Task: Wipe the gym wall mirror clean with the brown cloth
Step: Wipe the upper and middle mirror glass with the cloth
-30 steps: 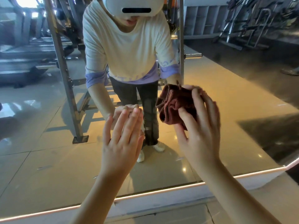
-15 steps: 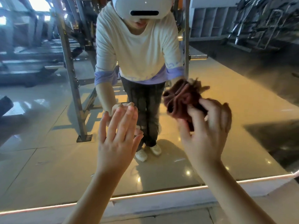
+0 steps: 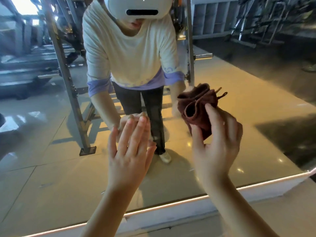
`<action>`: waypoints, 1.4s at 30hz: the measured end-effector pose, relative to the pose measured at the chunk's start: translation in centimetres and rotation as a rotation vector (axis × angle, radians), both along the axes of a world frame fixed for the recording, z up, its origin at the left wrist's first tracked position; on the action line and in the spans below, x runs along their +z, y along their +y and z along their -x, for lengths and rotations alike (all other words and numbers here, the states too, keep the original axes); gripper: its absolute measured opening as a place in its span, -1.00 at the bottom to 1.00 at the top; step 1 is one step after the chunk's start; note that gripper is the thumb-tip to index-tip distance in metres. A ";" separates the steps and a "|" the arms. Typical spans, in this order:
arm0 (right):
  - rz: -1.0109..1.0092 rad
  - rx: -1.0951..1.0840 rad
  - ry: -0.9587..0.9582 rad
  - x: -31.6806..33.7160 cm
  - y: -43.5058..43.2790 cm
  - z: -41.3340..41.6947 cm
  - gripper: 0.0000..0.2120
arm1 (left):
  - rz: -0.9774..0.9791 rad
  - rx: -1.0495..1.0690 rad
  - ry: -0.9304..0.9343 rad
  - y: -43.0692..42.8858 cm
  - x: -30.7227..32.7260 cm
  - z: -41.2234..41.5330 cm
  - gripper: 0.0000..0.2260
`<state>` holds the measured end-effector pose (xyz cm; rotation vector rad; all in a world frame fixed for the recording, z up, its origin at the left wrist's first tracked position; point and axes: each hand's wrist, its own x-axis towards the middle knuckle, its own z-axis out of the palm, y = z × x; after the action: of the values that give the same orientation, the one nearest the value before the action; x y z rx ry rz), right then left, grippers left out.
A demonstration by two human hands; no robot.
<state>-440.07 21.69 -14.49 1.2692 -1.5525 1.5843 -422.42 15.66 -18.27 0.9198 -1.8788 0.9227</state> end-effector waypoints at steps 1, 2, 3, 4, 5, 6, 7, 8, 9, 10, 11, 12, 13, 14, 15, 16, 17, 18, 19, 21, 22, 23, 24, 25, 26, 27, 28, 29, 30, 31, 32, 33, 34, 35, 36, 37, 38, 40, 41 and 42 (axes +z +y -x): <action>-0.024 0.000 0.064 -0.4 -0.1 -0.7 -0.72 | 0.005 -0.002 -0.007 -0.1 0.0 -0.1 -0.42; -0.052 0.014 0.140 -0.7 -0.1 -1.2 -0.75 | 0.008 -0.003 -0.016 -0.1 0.0 -0.2 -0.41; -0.078 0.031 0.201 -0.7 -0.1 -1.3 -0.75 | 0.010 -0.005 -0.024 -0.2 0.1 -0.3 -0.40; -0.087 0.033 0.225 -0.6 -0.1 -0.9 -0.75 | 0.008 -0.009 -0.027 -0.3 0.1 -0.4 -0.39; -0.075 0.018 0.198 -0.3 -0.2 -0.3 -0.75 | 0.004 -0.017 -0.026 -0.4 0.1 -0.5 -0.38; -0.043 -0.006 0.123 0.1 -0.2 0.2 -0.73 | -0.001 -0.026 -0.021 -0.4 0.1 -0.5 -0.37; -0.009 -0.028 0.021 0.4 -0.3 0.6 -0.70 | -0.007 -0.032 -0.016 -0.4 0.1 -0.5 -0.37; 0.013 -0.045 -0.065 0.5 -0.3 0.5 -0.68 | -0.010 -0.036 -0.014 -0.4 0.1 -0.5 -0.37; 0.015 -0.051 -0.099 0.4 -0.3 0.0 -0.67 | -0.011 -0.038 -0.014 -0.4 0.1 -0.4 -0.36; -0.001 -0.043 -0.074 0.1 -0.4 -0.7 -0.67 | -0.006 -0.041 -0.014 -0.4 0.1 -0.4 -0.36; -0.033 -0.023 -0.010 -0.3 -0.4 -1.4 -0.68 | 0.002 -0.042 -0.015 -0.5 0.1 -0.4 -0.36; -0.069 0.002 0.073 -0.6 -0.3 -1.9 -0.69 | 0.010 -0.042 -0.016 -0.5 0.2 -0.4 -0.36; -0.097 0.022 0.146 -0.7 -0.2 -1.9 -0.71 | 0.016 -0.041 -0.018 -0.5 0.2 -0.4 -0.37; -0.103 0.024 0.181 -0.6 -0.1 -1.4 -0.71 | 0.019 -0.040 -0.019 -0.5 0.2 -0.5 -0.37; -0.090 0.006 0.164 -0.5 -0.1 -0.7 -0.71 | 0.020 -0.041 -0.018 -0.5 0.2 -0.5 -0.37; -0.064 -0.022 0.095 -0.5 -0.1 0.1 -0.70 | 0.019 -0.042 -0.015 -0.5 0.2 -0.5 -0.36; -0.039 -0.046 -0.021 -0.6 -0.1 0.7 -0.68 | 0.015 -0.045 -0.010 -0.5 0.3 -0.5 -0.36; -0.019 -0.059 -0.152 -0.6 0.0 0.9 -0.66 | 0.009 -0.049 -0.006 -0.5 0.3 -0.5 -0.36; -0.016 -0.060 -0.248 -0.8 0.1 0.6 -0.65 | 0.004 -0.053 -0.003 -0.4 0.2 -0.4 -0.37; -0.065 -0.019 -0.238 -1.7 0.3 -0.7 -0.63 | 0.002 -0.059 -0.003 -0.4 0.1 -0.4 -0.37; -0.102 0.012 -0.147 -2.2 0.4 -1.3 -0.64 | 0.006 -0.061 -0.005 -0.4 0.1 -0.4 -0.38; -0.128 0.041 -0.037 -2.6 0.5 -1.6 -0.65 | 0.008 -0.063 -0.007 -0.4 0.0 -0.4 -0.38; -0.131 0.058 0.042 -2.8 0.6 -1.4 -0.67 | 0.007 -0.065 -0.007 -0.3 0.0 -0.4 -0.39; -0.115 0.057 0.056 -2.8 0.6 -0.7 -0.68 | 0.008 -0.069 -0.006 -0.3 -0.1 -0.4 -0.40; -0.089 0.035 -0.004 -2.9 0.5 0.0 -0.68 | 0.009 -0.074 -0.005 -0.3 -0.1 -0.5 -0.41; -0.061 0.005 -0.116 -2.9 0.5 0.6 -0.68 | 0.012 -0.078 -0.003 -0.3 -0.1 -0.5 -0.42; -0.039 -0.020 -0.241 -3.0 0.6 0.7 -0.68 | 0.014 -0.084 -0.003 -0.3 -0.1 -0.5 -0.42; -0.034 -0.034 -0.324 -3.3 0.6 0.4 -0.67 | 0.017 -0.092 -0.004 -0.3 -0.2 -0.4 -0.42; -0.047 -0.034 -0.337 -3.7 0.7 -0.3 -0.67 | 0.022 -0.102 -0.008 -0.2 -0.3 -0.4 -0.42; -0.072 -0.013 -0.286 -4.1 0.7 -1.1 -0.66 | 0.029 -0.111 -0.017 -0.2 -0.5 -0.4 -0.42; -0.101 0.026 -0.192 -4.5 0.8 -1.7 -0.67 | 0.029 -0.119 -0.035 -0.2 -0.7 -0.4 -0.41; -0.129 0.073 -0.090 -4.8 0.9 -1.9 -0.68 | 0.021 -0.128 -0.059 -0.1 -0.9 -0.5 -0.40; -0.148 0.107 -0.022 -4.7 1.0 -1.4 -0.68 | 0.009 -0.135 -0.084 -0.1 -1.2 -0.5 -0.40; -0.153 0.111 -0.011 -4.6 1.0 -0.6 -0.68 | 0.001 -0.139 -0.104 -0.1 -1.4 -0.6 -0.39; -0.141 0.084 -0.058 -4.6 1.0 0.4 -0.69 | -0.003 -0.138 -0.118 -0.1 -1.6 -0.7 -0.38; -0.117 0.041 -0.151 -4.7 0.9 1.2 -0.70 | -0.004 -0.133 -0.125 -0.1 -1.8 -0.7 -0.36; -0.089 0.005 -0.270 -4.9 1.0 1.6 -0.71 | -0.006 -0.128 -0.125 -0.1 -1.9 -0.7 -0.35; -0.077 -0.029 -0.408 -5.5 1.1 1.1 -0.70 | -0.009 -0.125 -0.123 -0.1 -2.1 -0.6 -0.33; -0.106 -0.012 -0.391 -6.0 1.2 0.4 -0.69 | -0.009 -0.126 -0.124 -0.1 -2.2 -0.6 -0.34; -0.149 0.023 -0.329 -6.6 1.2 -0.4 -0.68 | -0.008 -0.126 -0.128 -0.2 -2.2 -0.6 -0.34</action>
<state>-439.68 22.91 -21.04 1.1475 -1.8935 1.7888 -421.83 15.50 -20.49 0.7526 -2.0254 0.9165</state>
